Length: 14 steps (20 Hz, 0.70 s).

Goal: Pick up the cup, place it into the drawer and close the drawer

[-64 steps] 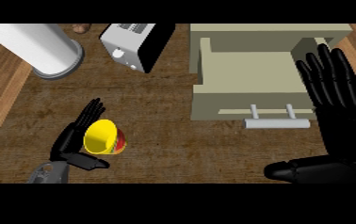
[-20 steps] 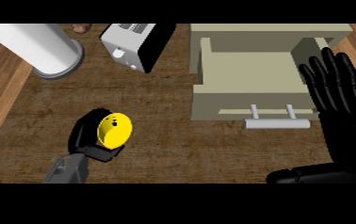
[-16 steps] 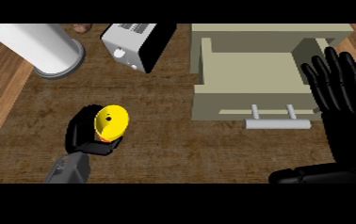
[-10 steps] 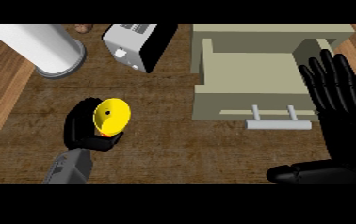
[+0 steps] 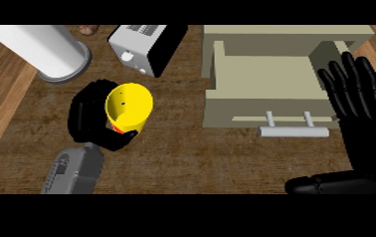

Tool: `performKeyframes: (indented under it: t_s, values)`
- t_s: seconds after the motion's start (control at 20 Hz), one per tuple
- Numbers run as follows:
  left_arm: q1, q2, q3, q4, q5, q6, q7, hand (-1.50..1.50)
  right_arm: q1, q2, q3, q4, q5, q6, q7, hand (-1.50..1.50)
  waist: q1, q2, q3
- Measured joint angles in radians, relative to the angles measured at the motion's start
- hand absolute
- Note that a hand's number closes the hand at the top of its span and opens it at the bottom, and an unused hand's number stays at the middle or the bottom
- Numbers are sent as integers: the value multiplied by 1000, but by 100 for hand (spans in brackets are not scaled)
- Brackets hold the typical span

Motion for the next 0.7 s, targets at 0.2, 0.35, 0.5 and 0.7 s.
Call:
performKeyframes:
  t_s: [0.2,0.35,0.5,0.7]
  values:
    - [-64,-25,-40,-95,15,84,120,150,-15,-4,-11,23,-3,2,-8,-150,-4,1,0]
    - [-124,-33,-69,-162,13,163,209,150,2,-3,-7,-11,-2,-2,7,-150,-7,2,0]
    - [-184,-35,-79,-180,9,200,276,150,-4,-6,-11,-3,2,2,-3,-150,-8,2,0]
    - [-303,-35,-83,-159,-15,258,350,150,-29,-15,-20,7,-6,4,11,-150,-11,3,0]
